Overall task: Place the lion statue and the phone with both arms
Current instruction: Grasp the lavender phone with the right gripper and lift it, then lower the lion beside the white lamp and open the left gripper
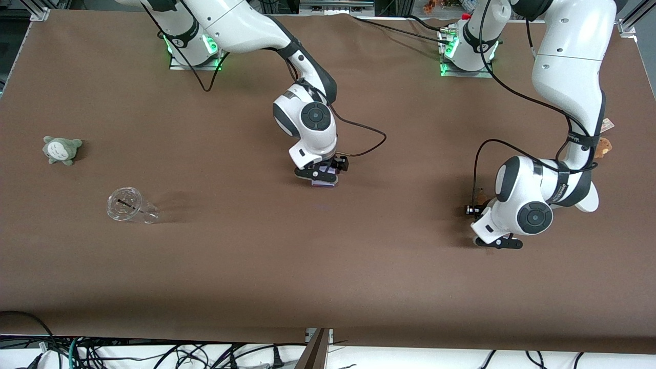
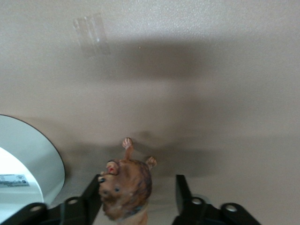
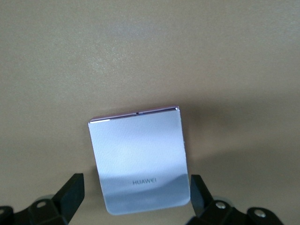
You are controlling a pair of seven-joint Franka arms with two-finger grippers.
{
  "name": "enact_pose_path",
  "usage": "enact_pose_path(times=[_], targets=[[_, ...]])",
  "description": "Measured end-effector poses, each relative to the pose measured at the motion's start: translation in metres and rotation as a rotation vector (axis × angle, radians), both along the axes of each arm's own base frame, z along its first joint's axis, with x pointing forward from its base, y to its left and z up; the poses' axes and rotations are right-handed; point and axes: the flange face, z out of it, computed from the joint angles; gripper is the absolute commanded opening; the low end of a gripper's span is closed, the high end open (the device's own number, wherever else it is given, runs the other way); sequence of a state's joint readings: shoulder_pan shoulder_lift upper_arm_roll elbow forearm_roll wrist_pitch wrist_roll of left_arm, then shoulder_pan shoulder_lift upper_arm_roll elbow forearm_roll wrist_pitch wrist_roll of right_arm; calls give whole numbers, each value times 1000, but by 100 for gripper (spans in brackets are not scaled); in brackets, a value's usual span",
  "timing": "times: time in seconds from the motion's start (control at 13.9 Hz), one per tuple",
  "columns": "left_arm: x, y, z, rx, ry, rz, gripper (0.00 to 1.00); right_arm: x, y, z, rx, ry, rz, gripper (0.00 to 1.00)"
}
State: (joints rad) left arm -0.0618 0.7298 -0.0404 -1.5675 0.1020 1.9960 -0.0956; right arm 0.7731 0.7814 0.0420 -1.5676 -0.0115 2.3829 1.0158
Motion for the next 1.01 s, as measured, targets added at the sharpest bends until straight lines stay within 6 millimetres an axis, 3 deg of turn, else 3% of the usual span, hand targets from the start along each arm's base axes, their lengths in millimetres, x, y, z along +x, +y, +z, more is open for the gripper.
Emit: enact_pose_path(times=[0.29, 0.87, 0.94, 1.01], targets=[[3, 0, 14, 1, -2, 1, 100, 1, -1, -7, -6, -12, 26, 100], [10, -32, 105, 4, -14, -37, 100, 4, -3, -9, -6, -20, 39, 100], [13, -34, 121, 2, -36, -38, 100, 4, -3, -9, -7, -20, 41, 98], [16, -35, 139, 0, -61, -38, 100, 4, -3, -9, -8, -21, 47, 83]])
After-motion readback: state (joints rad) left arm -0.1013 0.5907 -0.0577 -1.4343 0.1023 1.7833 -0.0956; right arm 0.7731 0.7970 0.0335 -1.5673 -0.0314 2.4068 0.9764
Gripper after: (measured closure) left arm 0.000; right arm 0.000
